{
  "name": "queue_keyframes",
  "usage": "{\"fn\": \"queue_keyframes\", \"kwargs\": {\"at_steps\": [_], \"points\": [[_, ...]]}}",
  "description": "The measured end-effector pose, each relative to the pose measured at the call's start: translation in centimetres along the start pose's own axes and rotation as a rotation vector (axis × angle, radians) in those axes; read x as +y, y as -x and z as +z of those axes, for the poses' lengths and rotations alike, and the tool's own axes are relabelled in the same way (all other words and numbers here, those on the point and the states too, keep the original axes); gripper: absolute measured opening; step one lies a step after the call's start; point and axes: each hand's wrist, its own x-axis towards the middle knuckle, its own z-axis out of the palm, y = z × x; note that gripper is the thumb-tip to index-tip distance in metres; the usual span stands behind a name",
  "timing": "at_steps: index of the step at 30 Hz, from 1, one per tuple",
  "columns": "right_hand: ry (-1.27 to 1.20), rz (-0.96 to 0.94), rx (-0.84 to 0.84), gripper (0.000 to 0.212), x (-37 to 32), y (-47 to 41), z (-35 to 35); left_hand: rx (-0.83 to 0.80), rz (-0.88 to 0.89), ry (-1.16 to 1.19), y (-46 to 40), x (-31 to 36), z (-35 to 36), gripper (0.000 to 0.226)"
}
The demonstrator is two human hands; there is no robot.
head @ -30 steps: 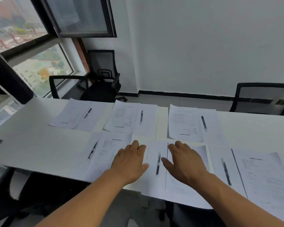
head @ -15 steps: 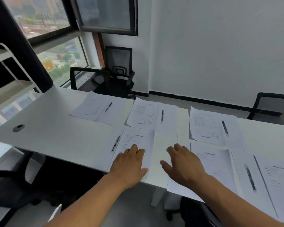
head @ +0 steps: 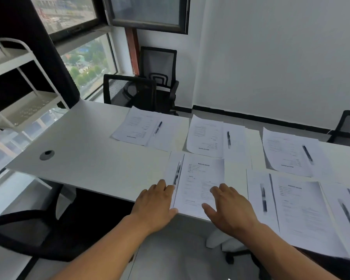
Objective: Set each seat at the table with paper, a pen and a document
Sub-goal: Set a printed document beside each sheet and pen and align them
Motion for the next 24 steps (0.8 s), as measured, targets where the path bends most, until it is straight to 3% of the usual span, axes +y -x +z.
{"fn": "queue_keyframes", "kwargs": {"at_steps": [13, 24], "points": [[-0.093, 0.036, -0.055, 0.048, 1.4, -7.4, 4.5, -0.169, 0.043, -0.095, -6.5, -3.6, 2.3, 0.071], [-0.134, 0.088, -0.221, 0.053, 3.3, -11.0, 10.0, -0.313, 0.100, -0.123, -12.8, -4.6, 6.5, 0.078]]}}
